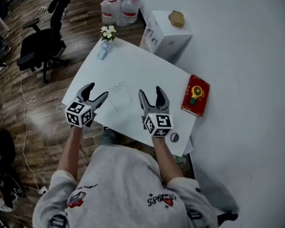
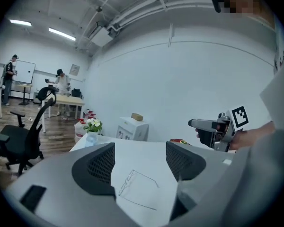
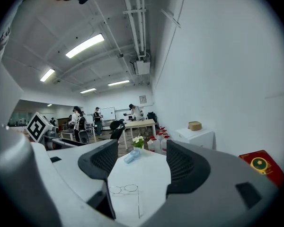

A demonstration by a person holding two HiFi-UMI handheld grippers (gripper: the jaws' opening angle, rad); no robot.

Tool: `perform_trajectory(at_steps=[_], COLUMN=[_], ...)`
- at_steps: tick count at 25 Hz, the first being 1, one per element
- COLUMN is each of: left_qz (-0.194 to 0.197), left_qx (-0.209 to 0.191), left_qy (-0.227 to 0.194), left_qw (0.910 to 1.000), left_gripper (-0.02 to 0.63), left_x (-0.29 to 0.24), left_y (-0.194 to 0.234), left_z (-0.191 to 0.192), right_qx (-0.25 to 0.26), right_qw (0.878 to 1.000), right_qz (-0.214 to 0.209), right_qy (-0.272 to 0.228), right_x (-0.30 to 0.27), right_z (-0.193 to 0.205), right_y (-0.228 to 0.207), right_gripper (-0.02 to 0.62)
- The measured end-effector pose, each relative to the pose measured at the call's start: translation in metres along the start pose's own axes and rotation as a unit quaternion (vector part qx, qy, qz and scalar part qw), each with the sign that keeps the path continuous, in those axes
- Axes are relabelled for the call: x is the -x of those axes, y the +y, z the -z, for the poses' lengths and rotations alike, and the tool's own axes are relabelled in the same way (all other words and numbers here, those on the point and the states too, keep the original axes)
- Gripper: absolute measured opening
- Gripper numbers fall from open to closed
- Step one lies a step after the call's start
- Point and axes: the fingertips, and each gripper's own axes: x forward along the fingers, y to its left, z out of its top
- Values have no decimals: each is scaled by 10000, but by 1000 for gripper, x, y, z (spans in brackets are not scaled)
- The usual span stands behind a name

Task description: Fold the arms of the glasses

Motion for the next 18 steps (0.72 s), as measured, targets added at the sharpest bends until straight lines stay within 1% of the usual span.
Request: perform_trajectory(at_steps=[3,6,9,12,15,18], left_qz=[405,773,1033,1160,1336,1538], left_qx=[-231,-331,-310,-252,-109,-58], left_qy=[138,162,227,265,306,433], left_qw=[9988,9963,9939,9926,9905,9871], left_gripper=[334,334,333,333,333,333], left_x=[-28,-49,-62,-73,-83,-86], left_y=[23,42,55,64,67,65], left_z=[-15,-33,-37,-35,-31,-22], right_qx=[-68,-2,70,148,117,46], right_qw=[9994,9981,9966,9950,9935,9923], right_qz=[346,607,813,977,1123,1237], right_qy=[-14,-72,-90,-117,-109,-51], right_x=[-27,-50,-61,-61,-58,-52], right_z=[-5,-16,-20,-19,-11,3], right_y=[0,3,8,10,7,3], right_gripper=[307,307,307,307,307,307])
